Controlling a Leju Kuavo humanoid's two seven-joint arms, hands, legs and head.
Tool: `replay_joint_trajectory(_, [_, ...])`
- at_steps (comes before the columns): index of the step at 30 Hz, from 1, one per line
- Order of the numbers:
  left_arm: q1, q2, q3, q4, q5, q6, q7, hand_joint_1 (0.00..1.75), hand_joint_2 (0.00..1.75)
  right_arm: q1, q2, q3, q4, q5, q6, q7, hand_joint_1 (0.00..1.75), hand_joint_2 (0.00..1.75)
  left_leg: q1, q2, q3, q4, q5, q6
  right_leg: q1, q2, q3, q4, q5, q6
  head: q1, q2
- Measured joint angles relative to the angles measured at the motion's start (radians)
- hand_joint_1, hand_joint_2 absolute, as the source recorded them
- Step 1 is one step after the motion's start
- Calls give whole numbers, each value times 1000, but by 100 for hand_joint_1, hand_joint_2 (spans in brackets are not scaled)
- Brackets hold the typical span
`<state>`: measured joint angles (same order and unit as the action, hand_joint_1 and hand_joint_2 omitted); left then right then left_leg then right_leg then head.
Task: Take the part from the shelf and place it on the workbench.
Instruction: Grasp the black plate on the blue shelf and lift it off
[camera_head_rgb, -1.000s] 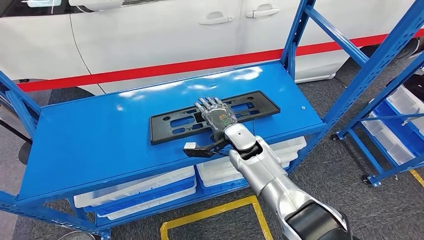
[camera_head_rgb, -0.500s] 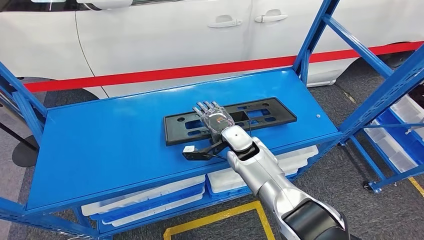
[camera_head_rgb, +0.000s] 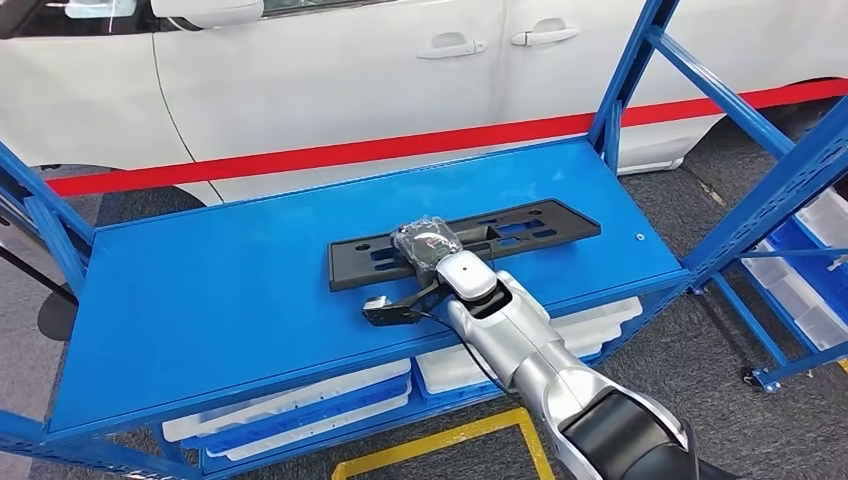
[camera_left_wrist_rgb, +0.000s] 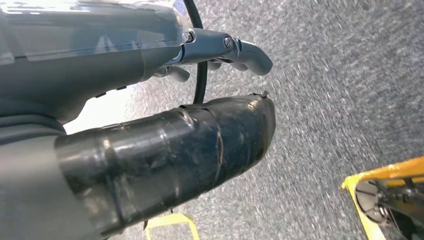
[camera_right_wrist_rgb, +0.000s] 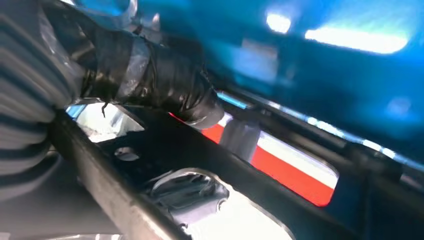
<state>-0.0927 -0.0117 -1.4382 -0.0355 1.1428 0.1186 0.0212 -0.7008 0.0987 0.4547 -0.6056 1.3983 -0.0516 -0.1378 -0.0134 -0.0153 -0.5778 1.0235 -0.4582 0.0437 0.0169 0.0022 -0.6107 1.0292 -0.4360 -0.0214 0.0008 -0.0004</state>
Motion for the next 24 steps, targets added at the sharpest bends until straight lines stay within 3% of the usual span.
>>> replay_joint_trajectory(13, [3, 30, 0, -27, -3, -4, 4, 0, 0, -4, -22, 22, -6, -55, 22, -2, 175, 175, 0, 0, 11, -4, 0, -2, 0, 0, 9, 0, -3, -4, 0, 0])
replay_joint_trajectory(17, [6, 35, 0, -33, 4, -23, -10, 0, 175, 2, -32, 23, -21, -86, 30, -12, 175, 175, 0, 0, 12, -4, -1, -3, 0, 0, 10, 0, -3, -4, 0, 0])
replay_joint_trajectory(18, [6, 37, 0, -35, 6, -27, -16, 0, 175, 4, -35, 23, -26, -95, 32, -15, 175, 175, 0, 0, 12, -4, -1, -3, 0, 0, 10, 0, -3, -4, 0, 0])
replay_joint_trajectory(19, [7, 38, 0, -36, 7, -30, -21, 0, 131, 6, -38, 23, -31, -105, 33, -19, 175, 175, -1, 0, 12, -4, -1, -3, 0, 0, 11, 0, -3, -4, 0, 0])
replay_joint_trajectory(22, [9, 42, 0, -39, 8, -35, -29, 0, 131, 14, -47, 26, -45, -136, 36, -29, 175, 175, -1, 0, 12, -4, -1, -3, -1, 0, 11, 0, -3, -4, 0, 0])
replay_joint_trajectory(23, [9, 42, 0, -39, 9, -38, -31, 0, 175, 16, -50, 28, -50, -148, 38, -34, 175, 175, -1, 0, 12, -4, -2, -3, -1, 0, 11, 0, -3, -4, 0, 0])
replay_joint_trajectory(24, [10, 43, 0, -40, 10, -41, -33, 0, 175, 19, -54, 29, -55, -160, 39, -40, 175, 175, -1, 1, 12, -4, -2, -3, -1, 0, 11, 0, -3, -4, 0, 0])
